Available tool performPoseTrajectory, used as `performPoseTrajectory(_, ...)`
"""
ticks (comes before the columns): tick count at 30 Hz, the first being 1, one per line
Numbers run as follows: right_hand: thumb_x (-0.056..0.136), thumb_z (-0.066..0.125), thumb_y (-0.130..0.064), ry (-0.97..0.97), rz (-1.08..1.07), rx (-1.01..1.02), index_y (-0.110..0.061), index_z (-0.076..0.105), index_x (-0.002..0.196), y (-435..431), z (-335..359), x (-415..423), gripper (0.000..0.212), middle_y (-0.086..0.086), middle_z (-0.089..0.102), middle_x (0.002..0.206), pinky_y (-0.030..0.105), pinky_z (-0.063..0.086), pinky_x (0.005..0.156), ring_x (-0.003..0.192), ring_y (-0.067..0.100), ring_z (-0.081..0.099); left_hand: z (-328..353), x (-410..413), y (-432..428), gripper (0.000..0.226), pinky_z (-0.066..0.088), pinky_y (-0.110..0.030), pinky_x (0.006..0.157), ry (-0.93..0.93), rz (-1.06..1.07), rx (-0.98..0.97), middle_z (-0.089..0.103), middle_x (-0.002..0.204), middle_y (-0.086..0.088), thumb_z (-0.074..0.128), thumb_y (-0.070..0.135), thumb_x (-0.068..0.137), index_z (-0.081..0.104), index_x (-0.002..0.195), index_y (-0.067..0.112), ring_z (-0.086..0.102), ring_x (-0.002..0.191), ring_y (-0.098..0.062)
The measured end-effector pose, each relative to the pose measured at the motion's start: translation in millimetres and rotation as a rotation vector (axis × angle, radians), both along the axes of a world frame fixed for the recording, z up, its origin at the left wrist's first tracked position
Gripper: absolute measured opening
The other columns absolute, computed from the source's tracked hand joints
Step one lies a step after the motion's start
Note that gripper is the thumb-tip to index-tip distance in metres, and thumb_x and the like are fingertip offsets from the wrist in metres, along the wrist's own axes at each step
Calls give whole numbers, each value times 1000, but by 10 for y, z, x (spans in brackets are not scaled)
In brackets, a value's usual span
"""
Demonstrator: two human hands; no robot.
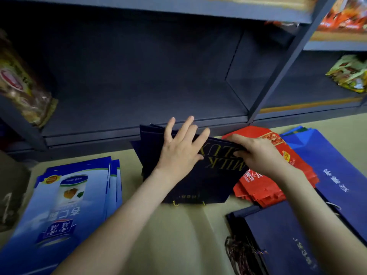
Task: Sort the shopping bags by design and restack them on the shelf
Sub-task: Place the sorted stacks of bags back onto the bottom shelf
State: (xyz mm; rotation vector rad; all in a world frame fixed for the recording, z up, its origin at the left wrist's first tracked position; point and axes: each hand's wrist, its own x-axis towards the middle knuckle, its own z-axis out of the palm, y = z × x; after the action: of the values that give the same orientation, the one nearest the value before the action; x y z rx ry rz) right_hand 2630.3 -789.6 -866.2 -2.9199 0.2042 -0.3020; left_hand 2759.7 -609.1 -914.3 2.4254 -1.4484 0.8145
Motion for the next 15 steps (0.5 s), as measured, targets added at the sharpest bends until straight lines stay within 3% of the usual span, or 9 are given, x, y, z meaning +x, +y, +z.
performPoseTrajectory(3,72,70,5,-36,57,-54,-14,61,117,-39,-51,1,49,4,70,92,29,44,63,81,28,65,68,-12,-48,54,35,-44,95,19,-11,-23,62,89,-8,84,29,65,63,113,13,60,89,-27)
performPoseTrajectory(7,71,75,-3,5,62,-152,-11,61,114,-172,-227,-13,46,4,68,94,40,44,71,82,32,59,84,39,-62,42,46,-34,67,89,-23,40,62,71,-4,88,31,60,65,91,13,60,68,-26)
performPoseTrajectory(11,76,74,-11,-36,18,-108,-12,60,112,-251,-355,-101,39,3,63,94,43,44,76,85,30,53,57,78,-32,41,44,-31,59,99,-66,66,60,66,-3,86,39,59,65,84,13,60,64,-25)
performPoseTrajectory(13,75,78,-23,-90,-109,-105,-16,56,122,-261,-403,-135,53,2,59,103,46,37,89,98,30,51,54,80,-18,41,44,-33,63,107,-76,74,62,71,-4,82,40,65,65,91,14,61,68,-26)
performPoseTrajectory(15,71,80,-34,-127,-283,67,-23,46,135,-252,-467,-181,74,1,52,121,46,31,99,115,26,42,86,51,10,41,43,-35,72,144,-77,90,65,83,-6,70,44,79,60,106,15,63,81,-27)
